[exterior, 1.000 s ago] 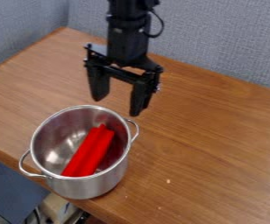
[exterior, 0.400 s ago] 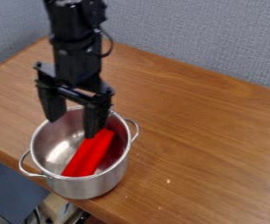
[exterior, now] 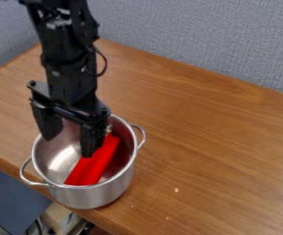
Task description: Move the red object from the metal pot to the table
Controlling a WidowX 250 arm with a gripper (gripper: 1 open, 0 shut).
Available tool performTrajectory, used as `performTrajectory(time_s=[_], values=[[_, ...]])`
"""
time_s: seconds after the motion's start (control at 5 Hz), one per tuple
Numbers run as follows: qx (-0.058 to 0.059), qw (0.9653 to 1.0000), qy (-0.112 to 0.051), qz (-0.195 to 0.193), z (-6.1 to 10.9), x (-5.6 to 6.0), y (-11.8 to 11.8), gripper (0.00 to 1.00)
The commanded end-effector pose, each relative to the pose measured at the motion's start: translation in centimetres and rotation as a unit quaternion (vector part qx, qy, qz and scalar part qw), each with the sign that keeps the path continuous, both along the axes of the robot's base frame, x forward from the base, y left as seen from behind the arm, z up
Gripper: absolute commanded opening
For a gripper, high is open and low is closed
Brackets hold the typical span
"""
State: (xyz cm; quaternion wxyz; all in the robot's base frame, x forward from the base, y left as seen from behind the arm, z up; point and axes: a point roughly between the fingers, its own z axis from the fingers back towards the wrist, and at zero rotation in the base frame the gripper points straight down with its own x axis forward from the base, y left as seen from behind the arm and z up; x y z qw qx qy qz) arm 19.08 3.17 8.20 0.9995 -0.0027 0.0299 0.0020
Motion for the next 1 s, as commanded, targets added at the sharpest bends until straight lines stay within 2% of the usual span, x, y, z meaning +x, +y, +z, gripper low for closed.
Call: performTrajectory(time_s=[0.0, 0.2, 0.8], values=[[0.012, 0.9999, -0.006, 0.010, -0.7, 0.5, 0.6, 1.00], [0.015, 0.9998, -0.004, 0.012, -1.4, 0.7, 0.6, 1.00], [0.012, 0.9998, 0.003, 0.016, -2.5, 0.9, 0.7, 1.00]])
